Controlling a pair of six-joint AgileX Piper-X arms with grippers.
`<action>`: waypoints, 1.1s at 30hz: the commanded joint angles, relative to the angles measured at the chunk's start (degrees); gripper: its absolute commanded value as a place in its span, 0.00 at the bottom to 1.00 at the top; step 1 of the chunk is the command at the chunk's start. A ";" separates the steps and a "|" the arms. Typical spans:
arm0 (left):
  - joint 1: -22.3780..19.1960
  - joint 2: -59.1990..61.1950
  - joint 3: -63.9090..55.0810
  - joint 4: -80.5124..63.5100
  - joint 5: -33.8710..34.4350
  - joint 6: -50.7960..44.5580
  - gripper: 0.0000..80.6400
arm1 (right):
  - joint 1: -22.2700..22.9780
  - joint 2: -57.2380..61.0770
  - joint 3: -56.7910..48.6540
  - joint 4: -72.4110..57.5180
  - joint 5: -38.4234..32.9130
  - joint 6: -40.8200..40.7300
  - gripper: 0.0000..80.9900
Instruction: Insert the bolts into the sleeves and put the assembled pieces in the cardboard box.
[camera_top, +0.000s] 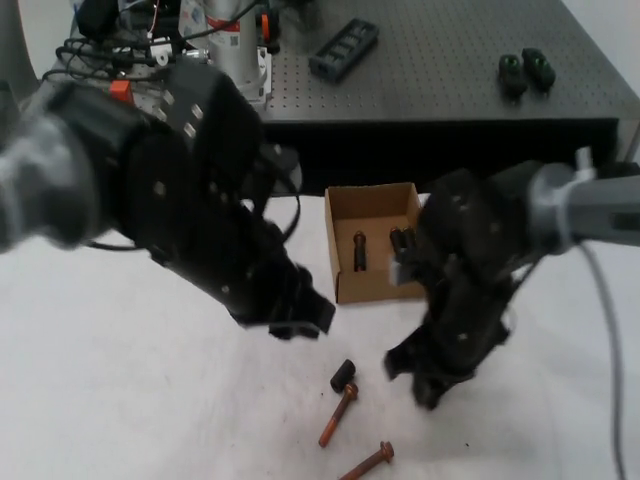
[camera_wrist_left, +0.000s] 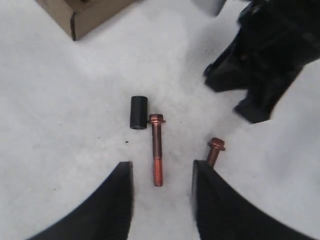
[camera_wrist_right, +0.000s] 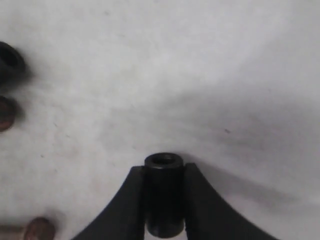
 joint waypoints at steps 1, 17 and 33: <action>-0.58 8.45 -0.37 -2.89 3.58 3.11 0.38 | -1.82 -4.93 1.25 0.49 -0.31 -1.06 0.03; -9.11 27.33 -12.94 1.67 -7.85 7.31 0.43 | -8.50 -32.21 12.07 3.73 -0.56 -2.27 0.03; -9.19 32.56 -14.53 4.05 -7.13 5.83 0.32 | -8.48 -33.93 12.07 5.43 -0.56 -2.27 0.03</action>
